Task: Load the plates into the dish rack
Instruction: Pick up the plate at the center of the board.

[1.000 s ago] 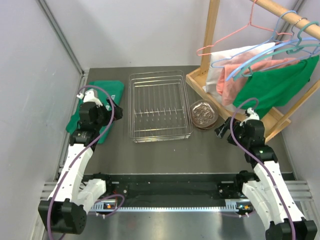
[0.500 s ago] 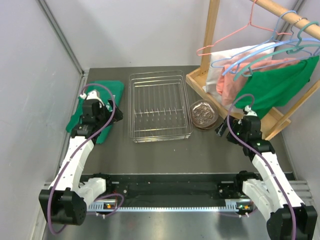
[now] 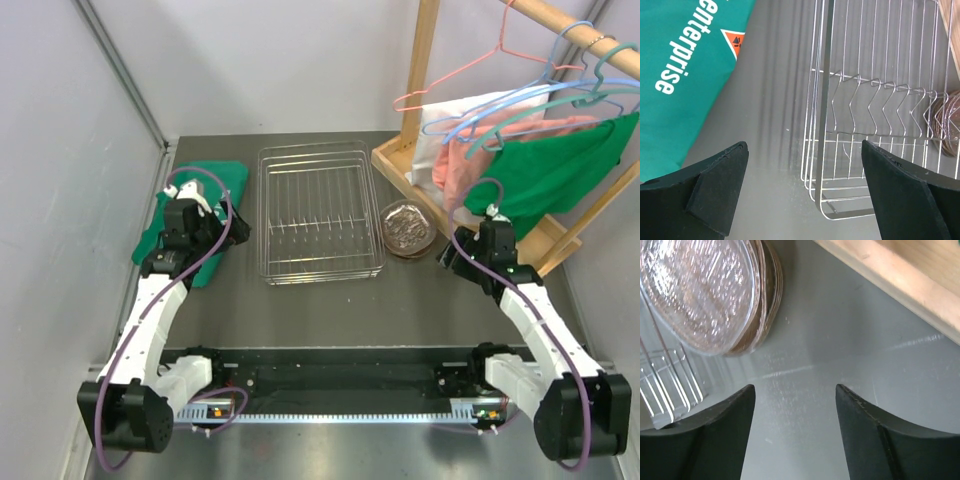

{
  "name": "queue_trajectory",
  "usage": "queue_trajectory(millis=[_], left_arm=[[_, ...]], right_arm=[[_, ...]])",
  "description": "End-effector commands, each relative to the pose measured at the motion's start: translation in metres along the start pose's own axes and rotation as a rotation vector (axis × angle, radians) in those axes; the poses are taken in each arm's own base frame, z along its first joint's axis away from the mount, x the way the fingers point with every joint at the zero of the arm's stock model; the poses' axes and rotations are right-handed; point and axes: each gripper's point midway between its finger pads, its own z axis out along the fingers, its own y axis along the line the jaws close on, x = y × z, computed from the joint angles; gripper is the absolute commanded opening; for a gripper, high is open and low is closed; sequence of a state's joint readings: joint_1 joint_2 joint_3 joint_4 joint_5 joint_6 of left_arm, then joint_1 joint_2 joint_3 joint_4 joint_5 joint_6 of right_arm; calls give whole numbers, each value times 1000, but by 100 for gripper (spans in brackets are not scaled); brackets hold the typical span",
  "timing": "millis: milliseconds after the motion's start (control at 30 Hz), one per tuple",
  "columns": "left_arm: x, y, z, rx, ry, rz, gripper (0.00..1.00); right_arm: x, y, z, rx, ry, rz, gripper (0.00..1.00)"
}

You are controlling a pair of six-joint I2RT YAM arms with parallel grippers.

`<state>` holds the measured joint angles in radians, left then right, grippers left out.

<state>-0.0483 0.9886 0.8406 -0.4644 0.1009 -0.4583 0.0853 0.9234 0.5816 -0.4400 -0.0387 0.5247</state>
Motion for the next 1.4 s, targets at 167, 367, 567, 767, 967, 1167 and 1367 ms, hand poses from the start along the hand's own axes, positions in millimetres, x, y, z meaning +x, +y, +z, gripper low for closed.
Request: queue_trajectory(millis=[167, 367, 567, 767, 967, 1167, 1367], left_arm=[[6, -4, 4, 34, 13, -3, 99], [7, -6, 9, 47, 26, -4, 99], [7, -6, 9, 48, 31, -3, 99], [10, -2, 7, 30, 36, 5, 99], [14, -1, 9, 31, 48, 9, 99], [18, 0, 9, 28, 61, 3, 99], [19, 3, 9, 19, 63, 7, 99]], right_arm=[[-45, 35, 18, -66, -105, 48, 63], [-63, 53, 39, -66, -152, 127, 58], [-66, 64, 60, 9, -138, 98, 46], [-66, 50, 65, 130, -142, 35, 34], [-67, 48, 69, 163, -109, -41, 35], [-63, 49, 79, 174, -78, -77, 35], [-58, 45, 83, 192, -54, -92, 28]])
